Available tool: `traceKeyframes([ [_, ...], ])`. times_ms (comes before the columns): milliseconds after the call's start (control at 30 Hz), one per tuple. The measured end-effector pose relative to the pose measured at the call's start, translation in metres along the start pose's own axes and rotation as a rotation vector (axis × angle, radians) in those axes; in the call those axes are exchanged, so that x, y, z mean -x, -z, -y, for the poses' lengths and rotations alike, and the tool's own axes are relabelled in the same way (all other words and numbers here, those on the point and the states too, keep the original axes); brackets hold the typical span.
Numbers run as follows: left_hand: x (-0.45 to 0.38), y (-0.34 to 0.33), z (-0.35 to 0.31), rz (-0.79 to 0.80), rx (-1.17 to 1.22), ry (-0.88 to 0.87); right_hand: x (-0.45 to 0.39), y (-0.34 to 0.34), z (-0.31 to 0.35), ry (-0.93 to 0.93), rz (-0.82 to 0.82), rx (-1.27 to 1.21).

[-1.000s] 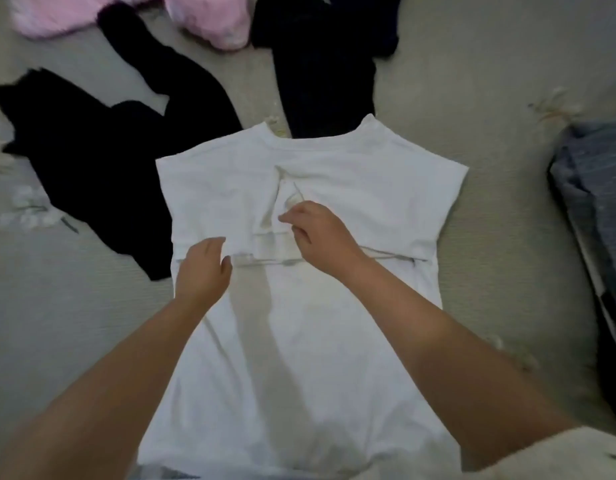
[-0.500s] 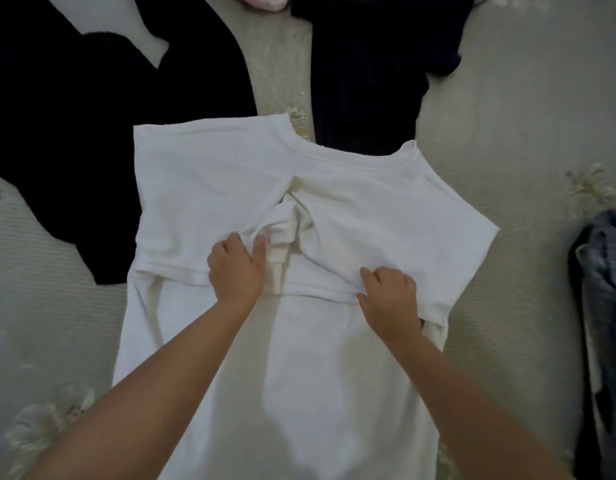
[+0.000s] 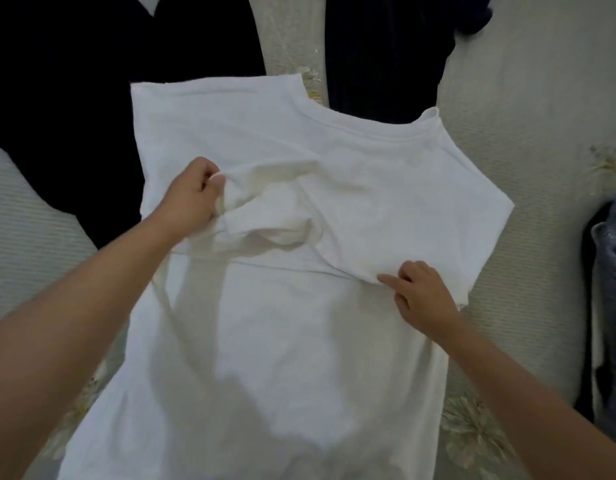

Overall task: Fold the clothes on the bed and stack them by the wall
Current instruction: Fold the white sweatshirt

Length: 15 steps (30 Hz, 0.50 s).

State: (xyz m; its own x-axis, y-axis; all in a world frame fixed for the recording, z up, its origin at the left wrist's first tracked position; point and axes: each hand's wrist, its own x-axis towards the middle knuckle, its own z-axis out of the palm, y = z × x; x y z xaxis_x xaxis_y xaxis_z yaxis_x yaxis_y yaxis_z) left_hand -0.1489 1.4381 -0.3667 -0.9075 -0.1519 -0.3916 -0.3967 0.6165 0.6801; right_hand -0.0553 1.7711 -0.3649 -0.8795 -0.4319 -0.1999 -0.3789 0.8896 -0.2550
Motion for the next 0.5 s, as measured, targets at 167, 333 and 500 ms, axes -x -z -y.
traceKeyframes([
  [167,-0.036,0.057,-0.002,0.019,-0.538,-0.186,0.01,-0.009,0.007,0.056,-0.041,0.03],
  [333,-0.026,0.034,0.009,-0.005,-0.878,-0.156,0.006,-0.029,0.041,-0.15,0.01,0.121],
  [500,0.028,-0.006,0.027,-0.079,-0.803,-0.527,0.014,-0.033,0.045,-0.336,0.021,0.117],
])
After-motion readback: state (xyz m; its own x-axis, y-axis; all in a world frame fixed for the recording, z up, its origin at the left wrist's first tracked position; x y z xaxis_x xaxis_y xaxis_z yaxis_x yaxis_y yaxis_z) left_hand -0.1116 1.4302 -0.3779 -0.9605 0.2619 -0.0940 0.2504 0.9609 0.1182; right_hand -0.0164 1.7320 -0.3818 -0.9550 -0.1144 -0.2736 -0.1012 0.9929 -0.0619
